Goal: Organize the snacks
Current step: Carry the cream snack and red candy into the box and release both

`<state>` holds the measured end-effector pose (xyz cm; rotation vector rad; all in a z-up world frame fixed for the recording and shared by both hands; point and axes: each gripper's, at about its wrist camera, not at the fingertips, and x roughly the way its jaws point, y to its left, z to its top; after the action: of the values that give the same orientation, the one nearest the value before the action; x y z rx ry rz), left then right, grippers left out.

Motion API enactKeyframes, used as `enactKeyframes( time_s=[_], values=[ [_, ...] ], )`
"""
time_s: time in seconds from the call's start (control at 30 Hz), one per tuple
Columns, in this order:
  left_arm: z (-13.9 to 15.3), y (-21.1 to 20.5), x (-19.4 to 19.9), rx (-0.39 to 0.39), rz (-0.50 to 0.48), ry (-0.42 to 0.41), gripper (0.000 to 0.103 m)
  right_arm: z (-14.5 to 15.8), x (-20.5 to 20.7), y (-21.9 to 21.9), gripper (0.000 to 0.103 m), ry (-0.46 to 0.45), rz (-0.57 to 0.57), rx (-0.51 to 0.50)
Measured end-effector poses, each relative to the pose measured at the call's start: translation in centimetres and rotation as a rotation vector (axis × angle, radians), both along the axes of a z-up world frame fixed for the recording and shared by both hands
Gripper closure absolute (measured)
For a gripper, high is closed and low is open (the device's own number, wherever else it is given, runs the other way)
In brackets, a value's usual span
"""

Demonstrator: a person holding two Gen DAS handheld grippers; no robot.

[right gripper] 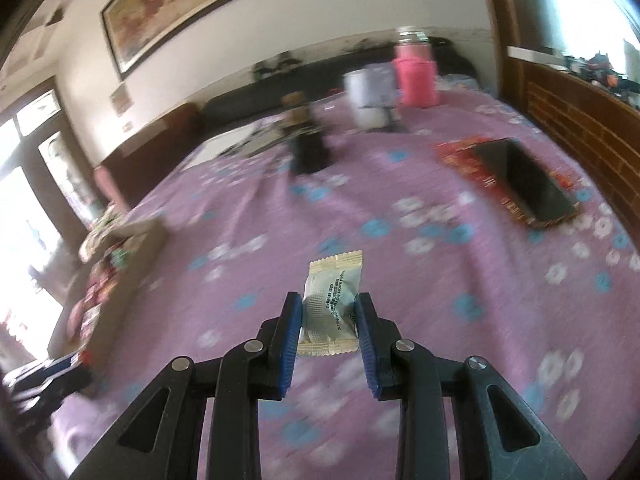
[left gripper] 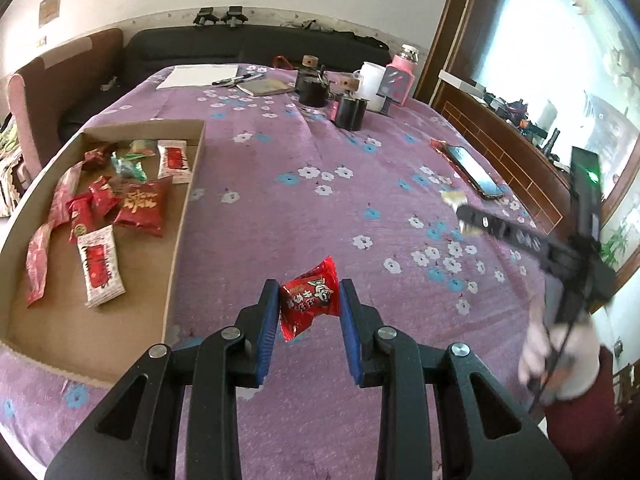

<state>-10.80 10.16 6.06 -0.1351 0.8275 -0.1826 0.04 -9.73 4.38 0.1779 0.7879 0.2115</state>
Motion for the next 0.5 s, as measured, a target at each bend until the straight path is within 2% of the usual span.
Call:
enactKeyframes(
  time_s=[0.17, 0.3, 0.5],
  values=[
    [0.0, 0.6, -0.7, 0.009, 0.022, -0.005, 0.076, -0.1, -3.2, 3.8, 0.075, 0.013, 0.093, 0.050],
    [0.1, 0.8, -1.2, 0.013, 0.030, -0.010, 0.076, -0.2, -5.0, 6.4, 0.075, -0.001, 0.137, 0.026],
    [0.3, 1.1, -1.7, 0.019, 0.044, -0.012, 0.076, 0.0, -6.2, 8.1, 0.075, -0.011, 0.166, 0.018]
  ],
)
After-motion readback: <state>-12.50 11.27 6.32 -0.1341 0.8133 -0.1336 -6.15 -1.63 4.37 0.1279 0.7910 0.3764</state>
